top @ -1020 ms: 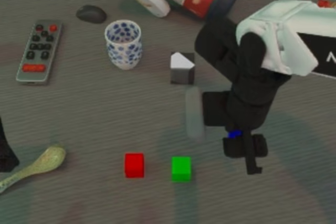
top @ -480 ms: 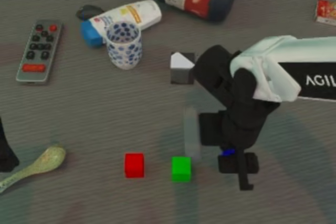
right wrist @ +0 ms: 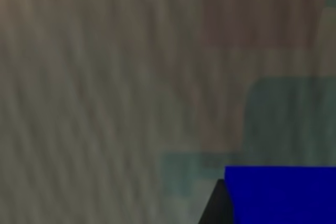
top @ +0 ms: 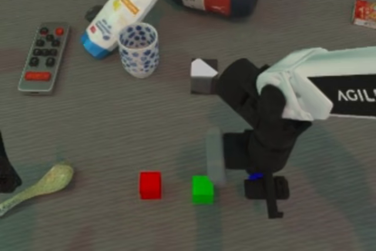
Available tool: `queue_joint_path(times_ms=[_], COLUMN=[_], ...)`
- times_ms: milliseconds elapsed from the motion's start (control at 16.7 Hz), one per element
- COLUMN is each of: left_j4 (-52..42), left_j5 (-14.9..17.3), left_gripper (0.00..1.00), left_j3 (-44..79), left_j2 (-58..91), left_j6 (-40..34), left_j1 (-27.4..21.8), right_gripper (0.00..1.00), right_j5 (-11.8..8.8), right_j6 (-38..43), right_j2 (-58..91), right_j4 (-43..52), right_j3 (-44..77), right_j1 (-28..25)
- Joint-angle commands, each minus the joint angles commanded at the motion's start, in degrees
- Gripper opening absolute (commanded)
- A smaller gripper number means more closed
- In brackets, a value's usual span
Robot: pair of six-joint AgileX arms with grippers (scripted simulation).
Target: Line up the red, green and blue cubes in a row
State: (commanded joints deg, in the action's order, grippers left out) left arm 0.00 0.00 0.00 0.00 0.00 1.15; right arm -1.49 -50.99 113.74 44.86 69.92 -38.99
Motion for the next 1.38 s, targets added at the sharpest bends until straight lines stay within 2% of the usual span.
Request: queue_joint_path(times_ms=[660, 1380], left_j4=[0.0, 0.0], left_j5=[0.0, 0.0], left_gripper=[1.0, 1.0], left_j3=[0.0, 0.0], left_j2=[0.0, 0.0], left_j6=[0.0, 0.0], left_j1=[0.0, 0.0], right_gripper=[0.98, 1.0], right_j5=[0.0, -0.03], right_j6=[0.0, -0.14], right_j2=[0.0, -0.93], right_j4=[0.0, 2.39], right_j3=[0.0, 1.7], right_j1=[0.0, 0.02])
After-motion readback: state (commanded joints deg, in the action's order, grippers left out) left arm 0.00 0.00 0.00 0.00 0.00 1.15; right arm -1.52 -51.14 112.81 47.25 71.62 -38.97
